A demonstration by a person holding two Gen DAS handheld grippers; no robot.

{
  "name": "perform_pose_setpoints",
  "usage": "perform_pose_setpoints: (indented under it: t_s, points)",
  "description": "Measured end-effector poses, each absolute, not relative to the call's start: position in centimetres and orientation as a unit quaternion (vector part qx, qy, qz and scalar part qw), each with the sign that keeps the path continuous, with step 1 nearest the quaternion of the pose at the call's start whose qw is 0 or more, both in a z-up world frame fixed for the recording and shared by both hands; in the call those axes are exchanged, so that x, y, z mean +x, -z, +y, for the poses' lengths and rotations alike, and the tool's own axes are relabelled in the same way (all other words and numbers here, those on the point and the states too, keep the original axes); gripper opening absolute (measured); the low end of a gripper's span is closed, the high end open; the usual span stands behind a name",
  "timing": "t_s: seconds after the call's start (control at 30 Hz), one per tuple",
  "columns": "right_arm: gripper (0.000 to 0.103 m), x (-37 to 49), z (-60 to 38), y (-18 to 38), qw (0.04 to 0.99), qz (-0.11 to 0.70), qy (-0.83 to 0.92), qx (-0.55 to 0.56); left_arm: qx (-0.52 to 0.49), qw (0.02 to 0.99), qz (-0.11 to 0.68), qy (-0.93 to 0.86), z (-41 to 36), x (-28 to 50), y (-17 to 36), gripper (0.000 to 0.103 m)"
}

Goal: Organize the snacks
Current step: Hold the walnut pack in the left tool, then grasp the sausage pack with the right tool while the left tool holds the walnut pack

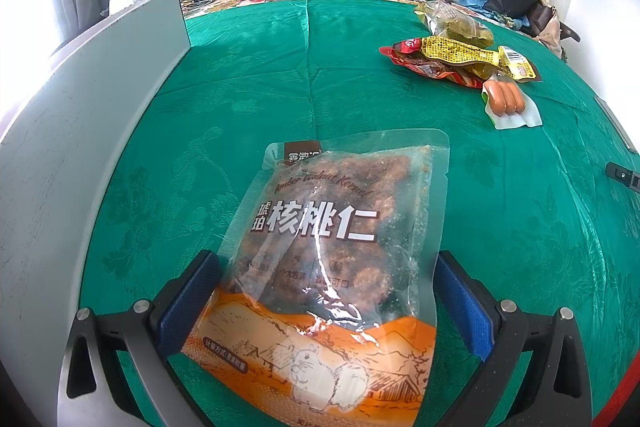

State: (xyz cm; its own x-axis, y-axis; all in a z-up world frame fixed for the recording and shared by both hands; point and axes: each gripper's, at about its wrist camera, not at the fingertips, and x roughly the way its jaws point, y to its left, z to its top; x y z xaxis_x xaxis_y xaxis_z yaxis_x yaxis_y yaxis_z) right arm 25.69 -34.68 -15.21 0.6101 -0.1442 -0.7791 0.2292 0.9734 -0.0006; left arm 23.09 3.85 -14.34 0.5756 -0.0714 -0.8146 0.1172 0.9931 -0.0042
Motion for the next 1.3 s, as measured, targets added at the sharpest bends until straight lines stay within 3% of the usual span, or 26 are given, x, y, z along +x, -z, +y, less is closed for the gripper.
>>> perform_pose_setpoints:
  t_s: [0.17,0.3,0.5,0.63,0.8,0.9,1.17,1.23,1.3]
  points:
    - [0.087,26.0,-32.9,13.9,0.9,0.421,0.065,0.095,0.025,0.887,0.458,0.053,3.9,23.1,14.3,0.103]
    - [0.086,29.6,-25.6,11.2,0.904,0.41,-0.054,0.105,0.025,0.887,0.458,0.052,3.9,23.0,14.3,0.103]
    - [0.087,37.8,-18.1,14.2,0.858,0.5,-0.075,0.096,0.023,0.887,0.458,0.051,4.4,23.1,14.3,0.103]
    - [0.084,37.6,-16.5,14.0,0.849,0.498,-0.132,0.119,0.023,0.887,0.458,0.05,4.5,23.2,14.3,0.103]
    - [0.083,33.1,-15.9,13.8,0.772,0.538,-0.309,0.134,0.022,0.887,0.458,0.05,4.5,23.2,14.4,0.103]
    - [0.083,30.9,-18.6,11.8,0.795,0.507,-0.305,0.129,0.023,0.887,0.458,0.05,4.5,23.2,14.4,0.103]
    - [0.083,33.7,-11.7,10.7,0.804,0.493,-0.3,-0.146,0.034,0.858,0.505,0.081,5.0,24.6,13.5,0.102]
    - [0.083,35.9,-10.5,11.5,0.798,0.503,-0.293,-0.159,0.005,0.851,0.511,0.121,5.8,24.8,12.3,0.102]
    - [0.067,38.4,-10.0,13.0,0.778,0.543,-0.277,-0.154,-0.006,0.849,0.507,0.148,6.4,24.7,11.2,0.102]
